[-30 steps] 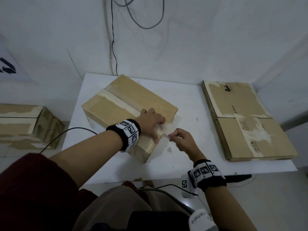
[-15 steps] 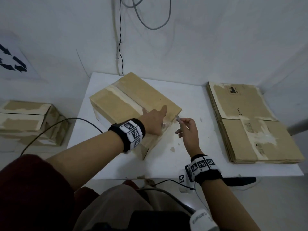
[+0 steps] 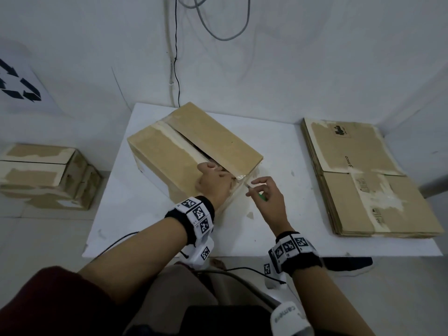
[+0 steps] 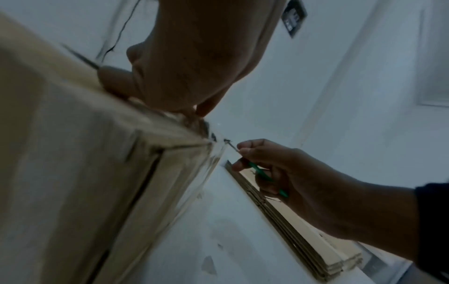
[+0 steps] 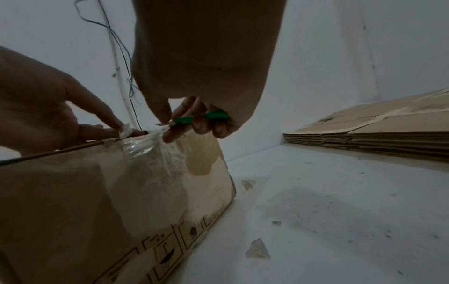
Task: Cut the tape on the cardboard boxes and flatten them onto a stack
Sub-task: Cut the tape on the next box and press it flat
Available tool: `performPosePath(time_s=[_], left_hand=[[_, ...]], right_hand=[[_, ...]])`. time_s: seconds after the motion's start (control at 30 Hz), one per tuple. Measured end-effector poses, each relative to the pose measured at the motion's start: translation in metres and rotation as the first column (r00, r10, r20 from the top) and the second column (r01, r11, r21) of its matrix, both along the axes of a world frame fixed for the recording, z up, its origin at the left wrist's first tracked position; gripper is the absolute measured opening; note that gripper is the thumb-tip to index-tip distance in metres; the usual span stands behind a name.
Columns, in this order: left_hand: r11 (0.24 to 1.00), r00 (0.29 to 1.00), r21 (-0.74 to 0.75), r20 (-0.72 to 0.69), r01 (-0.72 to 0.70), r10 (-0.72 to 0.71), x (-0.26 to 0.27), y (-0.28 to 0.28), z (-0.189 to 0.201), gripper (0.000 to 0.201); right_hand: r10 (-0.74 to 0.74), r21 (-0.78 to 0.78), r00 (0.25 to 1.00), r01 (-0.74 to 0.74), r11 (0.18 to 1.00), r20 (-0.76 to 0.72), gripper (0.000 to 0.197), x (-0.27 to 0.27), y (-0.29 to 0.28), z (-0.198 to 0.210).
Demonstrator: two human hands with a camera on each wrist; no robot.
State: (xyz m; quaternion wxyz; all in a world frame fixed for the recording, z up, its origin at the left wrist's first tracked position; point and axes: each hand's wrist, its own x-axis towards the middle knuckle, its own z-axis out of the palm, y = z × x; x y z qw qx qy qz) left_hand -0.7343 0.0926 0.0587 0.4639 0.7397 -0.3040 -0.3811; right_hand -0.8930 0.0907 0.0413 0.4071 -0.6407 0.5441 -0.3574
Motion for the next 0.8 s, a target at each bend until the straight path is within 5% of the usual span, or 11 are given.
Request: performPosePath(time_s=[0.37,0.8], left_hand=[[0.993,0.993,0.084,-0.075,-0.084,0.090,-0.001,-0.005,-0.001,0.045],[0.998,0.996,0.053,-0.076,-0.034,0.038,0.000,-0.009,-0.016,0.040]], right_hand=[[0.121,-0.124,0.987,-0.135,0.983,-0.109,0.008,0.002,-0.005,-0.004],[-0.008,-0.227,0.972,-0.047,0.973,-0.233,0.024,0.022,-0.024,-0.001]])
